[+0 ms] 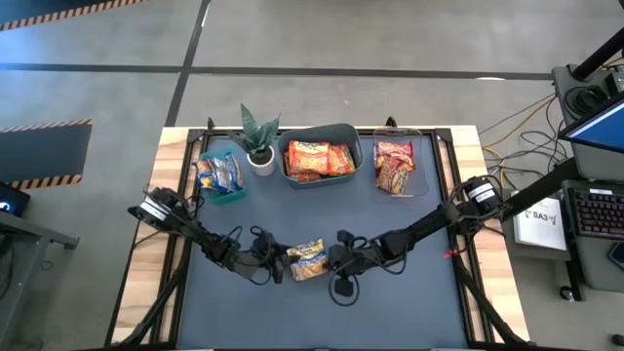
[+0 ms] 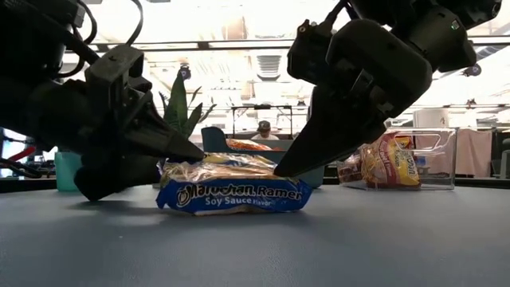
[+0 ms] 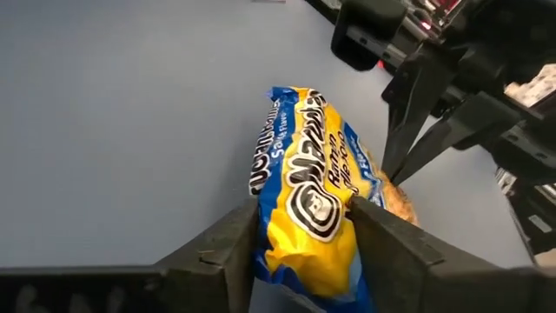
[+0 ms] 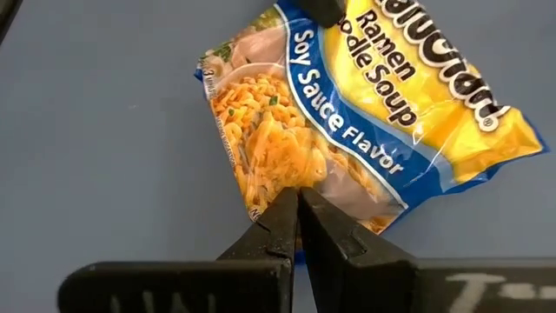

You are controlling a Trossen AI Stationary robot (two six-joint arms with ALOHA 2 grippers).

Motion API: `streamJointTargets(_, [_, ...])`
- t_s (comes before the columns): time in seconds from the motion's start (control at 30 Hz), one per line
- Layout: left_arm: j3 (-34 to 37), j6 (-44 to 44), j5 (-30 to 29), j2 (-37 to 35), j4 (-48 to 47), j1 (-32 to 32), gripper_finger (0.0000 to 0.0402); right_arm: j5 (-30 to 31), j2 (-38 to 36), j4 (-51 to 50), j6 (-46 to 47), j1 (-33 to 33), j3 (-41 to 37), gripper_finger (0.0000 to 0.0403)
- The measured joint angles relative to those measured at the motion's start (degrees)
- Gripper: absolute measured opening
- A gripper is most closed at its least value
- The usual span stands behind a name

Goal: Sort Maruchan noodles
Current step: Put the blue noodle pack into the green bin

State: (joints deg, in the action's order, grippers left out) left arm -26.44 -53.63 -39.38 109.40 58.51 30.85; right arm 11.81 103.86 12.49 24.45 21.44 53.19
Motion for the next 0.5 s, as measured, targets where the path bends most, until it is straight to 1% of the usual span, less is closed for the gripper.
streamJointTargets(0.07, [0.00, -0.04, 0.00, -0.15, 0.28, 0.02, 0.0142, -0.20, -0.11, 0.02, 0.09, 0.01, 0.00, 0.0017])
streamJointTargets(0.13, [0.00, -0.09, 0.03, -0.33, 0.31, 0.02, 0.0138, -0.51, -0.21, 0.02, 0.87, 0.01, 0.00, 0.0033])
streamJointTargets(0.33, [-0.03, -0.05, 0.64, -0.74, 0.00, 0.03, 0.0138, -1.19, -1.16, 0.01, 1.40, 0.05, 0.00, 0.0107])
streamJointTargets(0.5, [-0.15, 0.24, 1.50, -1.09, 0.10, 0.43, 0.0131, -0.17, -4.88, -3.69, 1.01, -0.12, -0.17, 0.0158])
